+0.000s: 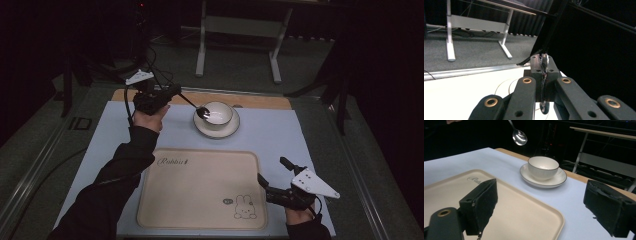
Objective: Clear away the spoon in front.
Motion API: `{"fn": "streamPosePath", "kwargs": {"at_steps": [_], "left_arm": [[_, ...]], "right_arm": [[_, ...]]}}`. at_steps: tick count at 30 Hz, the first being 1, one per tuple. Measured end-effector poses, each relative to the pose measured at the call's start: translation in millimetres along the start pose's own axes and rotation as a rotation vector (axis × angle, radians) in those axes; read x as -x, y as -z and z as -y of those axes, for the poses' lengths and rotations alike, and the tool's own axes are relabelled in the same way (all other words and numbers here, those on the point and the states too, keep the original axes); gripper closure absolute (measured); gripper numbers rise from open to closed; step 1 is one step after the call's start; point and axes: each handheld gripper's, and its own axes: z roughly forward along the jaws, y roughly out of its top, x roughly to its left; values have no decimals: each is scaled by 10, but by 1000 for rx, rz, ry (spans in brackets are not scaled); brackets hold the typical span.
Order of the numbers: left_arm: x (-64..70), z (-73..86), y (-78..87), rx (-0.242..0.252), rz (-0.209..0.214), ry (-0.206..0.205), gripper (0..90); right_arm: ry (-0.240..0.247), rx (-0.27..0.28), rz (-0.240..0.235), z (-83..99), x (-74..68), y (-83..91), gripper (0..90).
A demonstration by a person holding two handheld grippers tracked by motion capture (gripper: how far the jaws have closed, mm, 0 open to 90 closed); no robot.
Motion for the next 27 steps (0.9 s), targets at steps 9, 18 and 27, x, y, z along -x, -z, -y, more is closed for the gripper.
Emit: {"fn": "streamPosePath", "kwargs": {"at_steps": [9, 18, 27], "left_arm": [[60, -27, 222, -71, 11, -70, 895], [68, 11, 413, -155, 46, -123, 894], [49, 51, 646, -201, 104, -159, 894]], "right_arm": [[4, 2, 6, -1, -2, -1, 119], [5, -1, 7, 2, -9, -17, 119], [9, -4, 2, 2, -28, -44, 119]]}}
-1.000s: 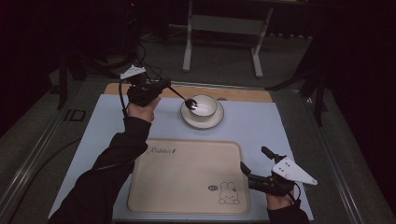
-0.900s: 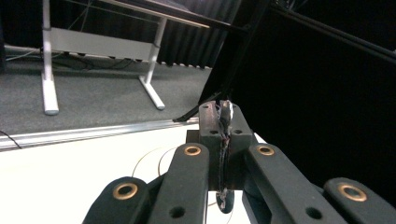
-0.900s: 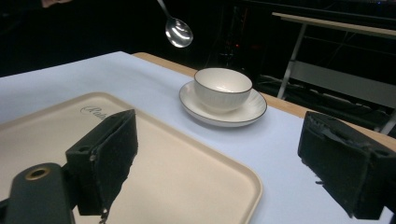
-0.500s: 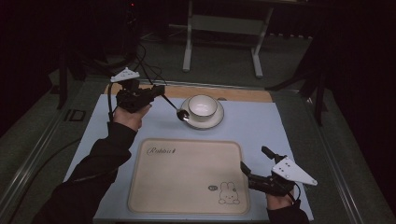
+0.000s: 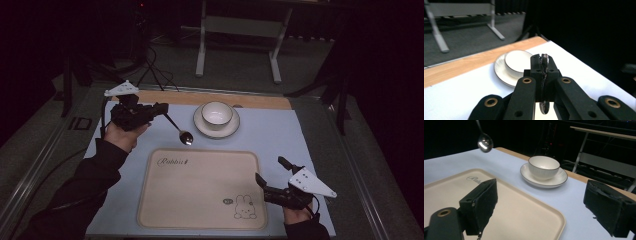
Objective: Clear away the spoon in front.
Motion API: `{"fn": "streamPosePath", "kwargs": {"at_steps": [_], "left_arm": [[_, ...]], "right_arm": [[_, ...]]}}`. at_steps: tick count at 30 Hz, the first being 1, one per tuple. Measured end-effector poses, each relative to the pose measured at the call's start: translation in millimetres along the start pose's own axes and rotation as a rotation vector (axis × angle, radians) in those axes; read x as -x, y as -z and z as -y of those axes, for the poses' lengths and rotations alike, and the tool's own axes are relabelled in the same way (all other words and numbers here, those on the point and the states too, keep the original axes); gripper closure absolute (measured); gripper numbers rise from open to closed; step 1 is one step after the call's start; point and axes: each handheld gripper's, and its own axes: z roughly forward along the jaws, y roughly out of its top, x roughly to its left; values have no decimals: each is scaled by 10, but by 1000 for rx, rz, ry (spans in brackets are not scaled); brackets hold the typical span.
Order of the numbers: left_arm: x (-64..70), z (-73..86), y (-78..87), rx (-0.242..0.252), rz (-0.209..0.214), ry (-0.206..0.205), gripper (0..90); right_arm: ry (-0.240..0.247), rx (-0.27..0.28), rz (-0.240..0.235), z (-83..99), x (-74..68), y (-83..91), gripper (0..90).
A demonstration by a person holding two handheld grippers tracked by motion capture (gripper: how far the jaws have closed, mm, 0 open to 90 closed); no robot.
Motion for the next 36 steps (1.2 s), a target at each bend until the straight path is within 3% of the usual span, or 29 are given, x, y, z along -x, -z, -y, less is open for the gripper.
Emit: {"fn": "streamPosePath", "kwargs": {"at_steps": [8, 13, 18, 23, 30, 36], "left_arm": [[38, 98, 170, -87, 28, -39, 893], [82, 170, 253, -115, 49, -56, 893], [134, 257, 265, -172, 59, -72, 892], [198, 326, 265, -246, 68, -19, 892], [377, 463, 256, -332, 92, -65, 890], [446, 543, 238, -402, 125, -93, 890]], "right_arm": [[2, -2, -1, -1, -7, -11, 119], [3, -2, -1, -1, -11, -14, 119], [5, -6, -2, 1, -10, -30, 119], [8, -4, -1, -2, -17, -22, 119], [8, -3, -1, -2, -13, -20, 119], [9, -5, -1, -3, -19, -24, 119]]}}
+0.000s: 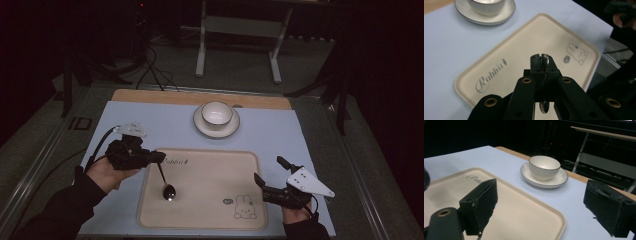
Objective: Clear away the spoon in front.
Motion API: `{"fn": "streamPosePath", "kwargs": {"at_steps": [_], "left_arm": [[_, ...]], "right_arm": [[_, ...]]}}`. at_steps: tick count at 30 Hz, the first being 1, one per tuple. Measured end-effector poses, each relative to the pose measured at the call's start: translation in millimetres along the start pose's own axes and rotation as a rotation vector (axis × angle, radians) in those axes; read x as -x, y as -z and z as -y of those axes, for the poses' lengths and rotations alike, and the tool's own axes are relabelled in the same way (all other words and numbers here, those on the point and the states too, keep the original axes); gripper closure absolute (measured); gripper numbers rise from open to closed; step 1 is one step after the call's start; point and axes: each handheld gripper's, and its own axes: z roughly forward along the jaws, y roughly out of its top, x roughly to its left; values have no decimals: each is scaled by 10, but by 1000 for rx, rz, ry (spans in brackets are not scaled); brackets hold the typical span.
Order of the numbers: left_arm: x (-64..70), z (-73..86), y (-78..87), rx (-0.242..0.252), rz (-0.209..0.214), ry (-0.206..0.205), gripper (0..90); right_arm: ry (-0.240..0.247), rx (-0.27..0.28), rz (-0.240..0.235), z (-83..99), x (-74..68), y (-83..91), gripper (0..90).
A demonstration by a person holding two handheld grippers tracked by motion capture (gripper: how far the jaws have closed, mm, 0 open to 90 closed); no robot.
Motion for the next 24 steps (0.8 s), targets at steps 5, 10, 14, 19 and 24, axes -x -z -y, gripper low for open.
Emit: {"fn": "streamPosePath", "kwargs": {"at_steps": [5, 10, 14, 19, 24], "left_arm": [[-2, 41, -79, -46, 23, -9, 889], [-42, 110, -272, -106, 61, 1, 888], [-64, 125, -370, -134, 80, 0, 888], [-130, 142, -465, -152, 102, 7, 885], [-200, 160, -528, -130, 103, 19, 879]], "right_arm": [[3, 0, 1, -1, -4, -2, 119], [3, 0, 0, -1, -3, -3, 119], [1, -3, -2, 0, -1, -7, 119], [1, -3, -5, 0, -1, -8, 119], [5, -3, -7, 0, -2, -10, 119]]}}
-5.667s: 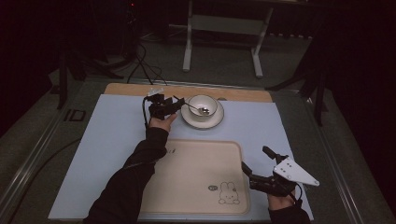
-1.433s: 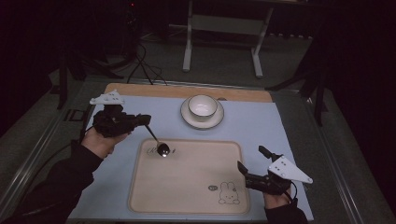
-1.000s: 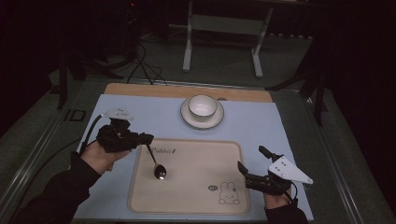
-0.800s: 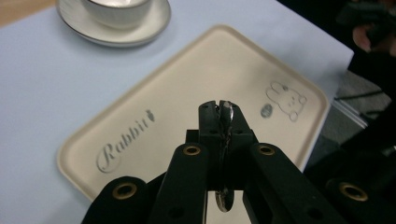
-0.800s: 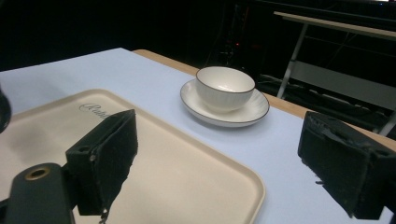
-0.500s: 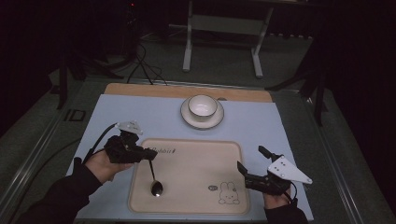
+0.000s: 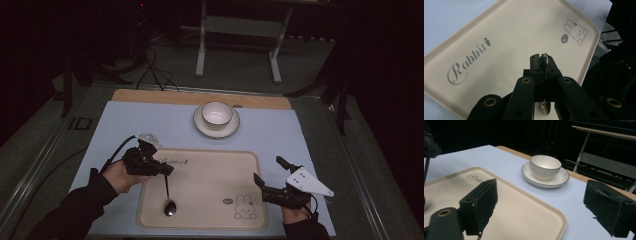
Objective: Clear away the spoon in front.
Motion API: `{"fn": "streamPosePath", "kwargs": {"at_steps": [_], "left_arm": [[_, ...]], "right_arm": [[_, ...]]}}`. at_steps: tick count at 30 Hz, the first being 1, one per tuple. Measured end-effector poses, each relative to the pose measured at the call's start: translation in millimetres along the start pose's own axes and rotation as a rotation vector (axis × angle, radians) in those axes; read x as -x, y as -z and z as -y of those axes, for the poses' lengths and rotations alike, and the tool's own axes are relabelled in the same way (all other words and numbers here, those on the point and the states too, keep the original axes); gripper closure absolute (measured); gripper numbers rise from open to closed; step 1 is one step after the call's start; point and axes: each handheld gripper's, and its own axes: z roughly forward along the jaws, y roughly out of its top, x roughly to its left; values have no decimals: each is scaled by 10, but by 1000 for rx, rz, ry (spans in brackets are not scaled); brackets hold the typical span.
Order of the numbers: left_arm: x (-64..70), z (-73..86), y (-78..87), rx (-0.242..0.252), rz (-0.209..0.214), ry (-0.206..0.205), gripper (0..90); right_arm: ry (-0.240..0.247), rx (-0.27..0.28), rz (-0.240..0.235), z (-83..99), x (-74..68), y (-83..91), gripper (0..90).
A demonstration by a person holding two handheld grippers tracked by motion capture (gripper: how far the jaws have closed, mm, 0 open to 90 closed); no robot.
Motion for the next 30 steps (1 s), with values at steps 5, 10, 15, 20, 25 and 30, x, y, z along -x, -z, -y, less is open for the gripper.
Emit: {"fn": "streamPosePath", "kwargs": {"at_steps": [5, 10, 15, 20, 25, 30], "left_arm": [[-85, 54, -80, 59, -27, -11, 838], [-183, 117, -190, 100, -33, 22, 833], [-267, 175, -297, 147, -52, 48, 818], [-356, 236, -423, 192, -76, 98, 807], [-404, 282, -538, 217, -107, 140, 798], [-430, 292, -700, 225, -139, 194, 797]], "right_arm": [[-4, -3, -3, 3, 2, -8, 119], [-1, -6, -5, 2, -2, -10, 119], [-2, -8, -10, 3, -1, -15, 119], [-1, -8, -13, 3, -3, -15, 119], [-2, -10, -16, 4, -4, -19, 119], [-1, -16, -20, 6, -7, -30, 119]]}}
